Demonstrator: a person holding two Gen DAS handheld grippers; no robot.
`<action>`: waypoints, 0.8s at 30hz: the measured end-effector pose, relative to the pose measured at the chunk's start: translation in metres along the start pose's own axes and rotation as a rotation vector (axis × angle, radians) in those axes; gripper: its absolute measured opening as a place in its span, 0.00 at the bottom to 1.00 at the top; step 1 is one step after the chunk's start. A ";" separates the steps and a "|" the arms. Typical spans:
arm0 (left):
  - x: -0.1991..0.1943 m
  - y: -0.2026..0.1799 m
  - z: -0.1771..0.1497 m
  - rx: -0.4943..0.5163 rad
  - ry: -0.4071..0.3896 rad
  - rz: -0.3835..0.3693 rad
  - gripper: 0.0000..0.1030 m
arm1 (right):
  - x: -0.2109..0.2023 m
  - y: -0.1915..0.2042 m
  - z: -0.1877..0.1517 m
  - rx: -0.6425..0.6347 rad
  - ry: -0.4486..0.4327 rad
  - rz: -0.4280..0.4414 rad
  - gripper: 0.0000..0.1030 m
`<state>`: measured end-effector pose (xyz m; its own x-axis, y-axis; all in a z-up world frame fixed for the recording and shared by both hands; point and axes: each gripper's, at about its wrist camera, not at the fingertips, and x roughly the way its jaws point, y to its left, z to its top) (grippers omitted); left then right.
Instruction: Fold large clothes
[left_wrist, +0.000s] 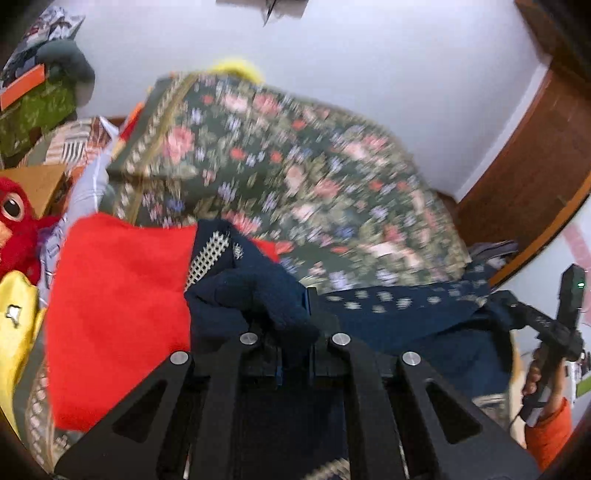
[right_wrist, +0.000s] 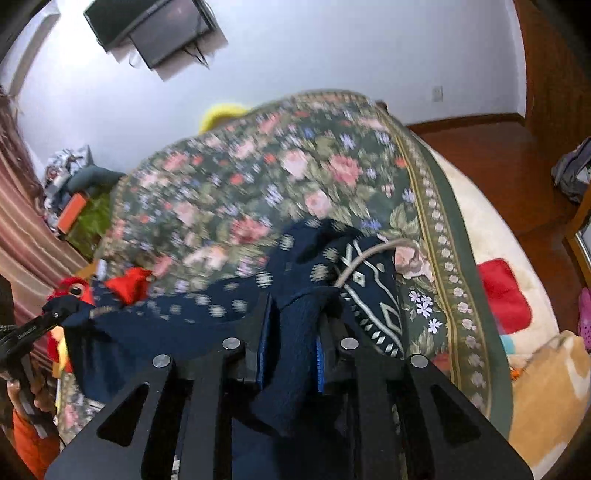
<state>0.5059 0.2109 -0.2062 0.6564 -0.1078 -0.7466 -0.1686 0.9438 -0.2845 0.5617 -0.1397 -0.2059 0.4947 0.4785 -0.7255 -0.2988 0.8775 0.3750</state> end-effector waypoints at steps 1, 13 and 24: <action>0.013 0.003 -0.001 -0.007 0.013 0.011 0.08 | 0.006 -0.005 -0.001 0.007 0.009 0.004 0.19; 0.015 -0.026 0.008 0.107 0.064 0.106 0.21 | -0.025 -0.006 0.013 -0.020 -0.027 -0.115 0.62; -0.051 -0.056 -0.001 0.144 -0.027 0.009 0.57 | -0.083 0.036 0.002 -0.126 -0.081 -0.053 0.67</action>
<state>0.4811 0.1633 -0.1526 0.6756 -0.0928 -0.7314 -0.0680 0.9800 -0.1871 0.5110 -0.1478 -0.1311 0.5751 0.4371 -0.6915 -0.3680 0.8932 0.2585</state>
